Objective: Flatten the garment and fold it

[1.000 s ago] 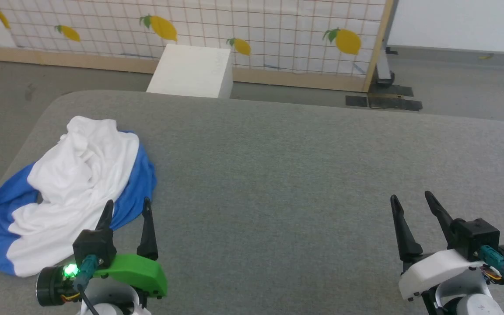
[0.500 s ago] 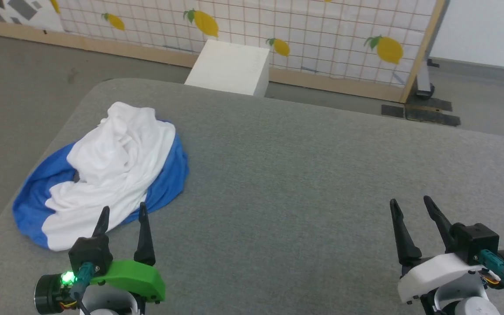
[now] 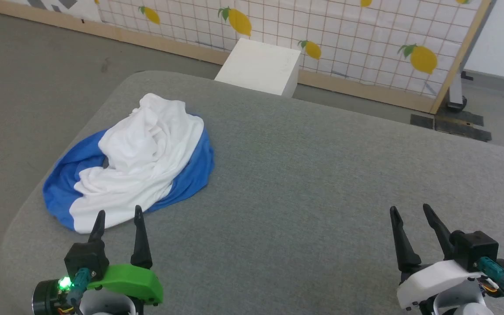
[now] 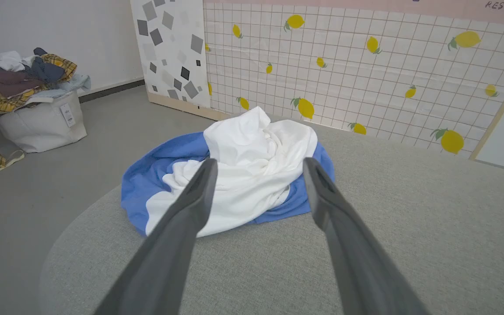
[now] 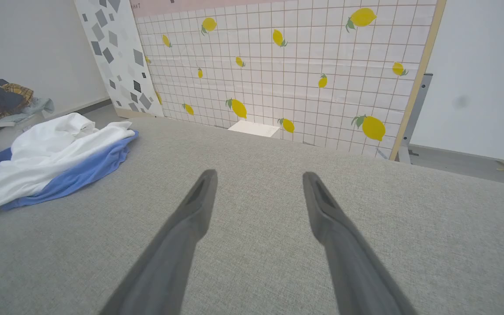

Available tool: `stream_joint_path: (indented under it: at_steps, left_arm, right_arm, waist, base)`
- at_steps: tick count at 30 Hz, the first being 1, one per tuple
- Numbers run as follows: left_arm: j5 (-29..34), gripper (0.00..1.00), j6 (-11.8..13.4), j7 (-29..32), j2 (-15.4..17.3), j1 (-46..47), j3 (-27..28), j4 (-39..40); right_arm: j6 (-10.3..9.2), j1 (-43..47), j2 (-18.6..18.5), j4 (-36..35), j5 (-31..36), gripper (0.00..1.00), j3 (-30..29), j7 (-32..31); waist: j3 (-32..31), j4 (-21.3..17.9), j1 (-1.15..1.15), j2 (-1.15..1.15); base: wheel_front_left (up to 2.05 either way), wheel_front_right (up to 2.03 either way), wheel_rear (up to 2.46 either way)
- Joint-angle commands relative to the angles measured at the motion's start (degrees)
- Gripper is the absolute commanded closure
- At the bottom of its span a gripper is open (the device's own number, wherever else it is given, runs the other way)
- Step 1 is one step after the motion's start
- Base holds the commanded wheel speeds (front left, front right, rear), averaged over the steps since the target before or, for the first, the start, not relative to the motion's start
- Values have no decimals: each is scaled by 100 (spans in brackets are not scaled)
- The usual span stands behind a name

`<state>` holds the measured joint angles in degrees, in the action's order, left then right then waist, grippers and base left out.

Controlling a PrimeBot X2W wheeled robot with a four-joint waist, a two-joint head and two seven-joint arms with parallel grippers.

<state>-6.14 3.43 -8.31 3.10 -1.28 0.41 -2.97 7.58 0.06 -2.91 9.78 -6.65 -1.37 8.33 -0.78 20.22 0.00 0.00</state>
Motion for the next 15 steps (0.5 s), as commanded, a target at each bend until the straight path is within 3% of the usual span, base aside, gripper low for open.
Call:
stream_joint_path:
  at_steps: [1,15]
  left_arm:
    - [-60,0,43,-64,-13,-106,13,-16]
    - [-234,0,167,-231,-16,-188,-17,-56]
  right_arm:
    - [-5,53,1,43,-46,0,1,58]
    - [-6,81,2,225,-124,0,-14,226]
  waist:
    - [5,80,0,0]
    - [30,460,0,0]
  base:
    - [0,0,0]
    - [0,0,0]
